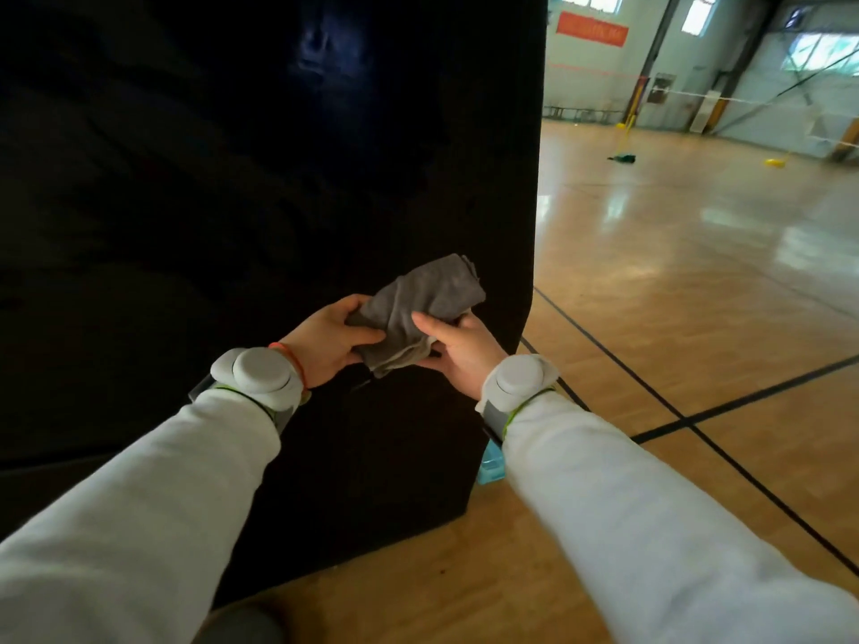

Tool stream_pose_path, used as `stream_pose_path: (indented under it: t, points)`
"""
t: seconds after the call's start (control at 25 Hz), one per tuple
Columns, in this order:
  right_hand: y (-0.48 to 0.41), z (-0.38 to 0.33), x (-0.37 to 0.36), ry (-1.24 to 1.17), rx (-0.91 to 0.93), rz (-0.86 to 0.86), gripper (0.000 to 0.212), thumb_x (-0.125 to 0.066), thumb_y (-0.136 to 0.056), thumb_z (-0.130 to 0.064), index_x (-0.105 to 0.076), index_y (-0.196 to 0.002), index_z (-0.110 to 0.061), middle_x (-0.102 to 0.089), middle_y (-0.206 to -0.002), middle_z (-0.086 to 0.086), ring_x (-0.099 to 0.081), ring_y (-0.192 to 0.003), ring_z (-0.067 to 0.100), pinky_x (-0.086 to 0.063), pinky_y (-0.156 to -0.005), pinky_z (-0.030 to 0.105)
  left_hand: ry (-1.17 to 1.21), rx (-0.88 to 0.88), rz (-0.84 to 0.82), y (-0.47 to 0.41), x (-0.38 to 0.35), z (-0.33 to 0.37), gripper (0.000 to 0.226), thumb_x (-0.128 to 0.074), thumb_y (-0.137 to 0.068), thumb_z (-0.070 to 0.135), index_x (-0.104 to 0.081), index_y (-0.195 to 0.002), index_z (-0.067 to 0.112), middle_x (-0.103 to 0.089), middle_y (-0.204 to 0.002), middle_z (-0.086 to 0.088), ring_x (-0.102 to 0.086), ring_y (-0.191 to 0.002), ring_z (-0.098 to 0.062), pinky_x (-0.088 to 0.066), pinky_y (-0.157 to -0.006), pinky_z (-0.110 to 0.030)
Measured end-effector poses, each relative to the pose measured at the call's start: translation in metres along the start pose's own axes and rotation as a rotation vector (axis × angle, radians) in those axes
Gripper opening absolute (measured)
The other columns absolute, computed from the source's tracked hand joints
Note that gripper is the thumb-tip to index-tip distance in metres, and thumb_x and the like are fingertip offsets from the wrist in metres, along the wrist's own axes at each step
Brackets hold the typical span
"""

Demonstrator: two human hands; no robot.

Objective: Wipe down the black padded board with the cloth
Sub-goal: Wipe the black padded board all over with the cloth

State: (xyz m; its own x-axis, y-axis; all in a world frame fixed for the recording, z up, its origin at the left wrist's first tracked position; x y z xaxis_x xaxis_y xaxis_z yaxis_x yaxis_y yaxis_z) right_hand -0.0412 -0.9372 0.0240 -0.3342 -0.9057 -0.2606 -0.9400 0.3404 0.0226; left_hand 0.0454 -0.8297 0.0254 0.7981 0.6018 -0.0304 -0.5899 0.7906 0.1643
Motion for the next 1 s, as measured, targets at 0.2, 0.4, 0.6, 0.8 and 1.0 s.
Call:
stream_pose_path:
  t: [0.2, 0.4, 0.6, 0.8, 1.0]
  points:
    - [-0.012, -0.014, 0.066, 0.312, 0.166, 0.329, 0.044, -0.069, -0.081, -0.019, -0.052, -0.12, -0.013, -0.062, -0.115, 0.006, -0.06, -0.106, 0.02, -0.048, -0.095, 0.043, -0.462, -0.112, 0.261, -0.011, 0.001, 0.016, 0.059, -0.067, -0.083, 0.015, -0.043, -0.131, 0.037, -0.04, -0.139, 0.002, -0.04, -0.128, -0.02, -0.036, -0.1, -0.033]
    - [-0.013, 0.009, 0.125, 0.382, -0.067, 0.671, 0.057, -0.066, -0.081, -0.035, -0.046, -0.122, -0.002, -0.061, -0.112, 0.015, -0.06, -0.099, 0.031, -0.049, -0.087, 0.037, -0.876, -0.255, 0.445, -0.023, 0.012, 0.044, 0.079, -0.068, -0.083, 0.019, -0.022, -0.146, 0.031, -0.016, -0.153, -0.006, -0.018, -0.14, -0.027, -0.025, -0.11, -0.04]
    - [-0.004, 0.009, 0.148, 0.37, -0.16, 0.747, 0.056, -0.063, -0.079, -0.032, -0.044, -0.121, 0.0, -0.061, -0.109, 0.015, -0.06, -0.094, 0.033, -0.049, -0.08, 0.038, -1.105, -0.281, 0.432, -0.038, 0.01, 0.05, 0.082, -0.068, -0.082, 0.02, -0.019, -0.148, 0.028, -0.008, -0.155, -0.007, -0.007, -0.142, -0.032, -0.02, -0.112, -0.047]
    - [0.006, -0.007, 0.161, 0.394, -0.008, 0.821, 0.048, -0.06, -0.084, -0.012, -0.039, -0.125, 0.0, -0.056, -0.115, 0.017, -0.056, -0.102, 0.033, -0.044, -0.079, 0.035, -1.347, -0.446, 0.416, -0.054, -0.001, 0.053, 0.083, -0.067, -0.082, 0.021, -0.017, -0.148, 0.028, -0.004, -0.156, -0.009, 0.0, -0.143, -0.031, -0.01, -0.115, -0.046]
    - [0.009, 0.001, 0.181, 0.564, -0.02, 0.856, 0.05, -0.061, -0.086, -0.013, -0.033, -0.126, -0.001, -0.052, -0.122, 0.017, -0.053, -0.112, 0.032, -0.04, -0.086, 0.032, -1.438, -0.457, 0.321, -0.077, -0.024, 0.035, 0.084, -0.066, -0.082, 0.022, -0.015, -0.149, 0.029, -0.002, -0.156, -0.009, 0.001, -0.143, -0.03, -0.006, -0.117, -0.045]
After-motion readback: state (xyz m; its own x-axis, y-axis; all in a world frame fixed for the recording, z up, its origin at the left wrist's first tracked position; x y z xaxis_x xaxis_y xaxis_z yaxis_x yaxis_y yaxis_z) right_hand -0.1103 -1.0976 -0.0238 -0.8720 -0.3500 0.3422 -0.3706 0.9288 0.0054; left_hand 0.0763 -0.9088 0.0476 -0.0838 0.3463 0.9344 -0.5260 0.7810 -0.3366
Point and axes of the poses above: each hand's wrist, its own y-axis away from the middle knuckle, its own x-axis out of the back of the hand, z = x × y, the point moved 8 cm from there along -y, towards the middle knuckle
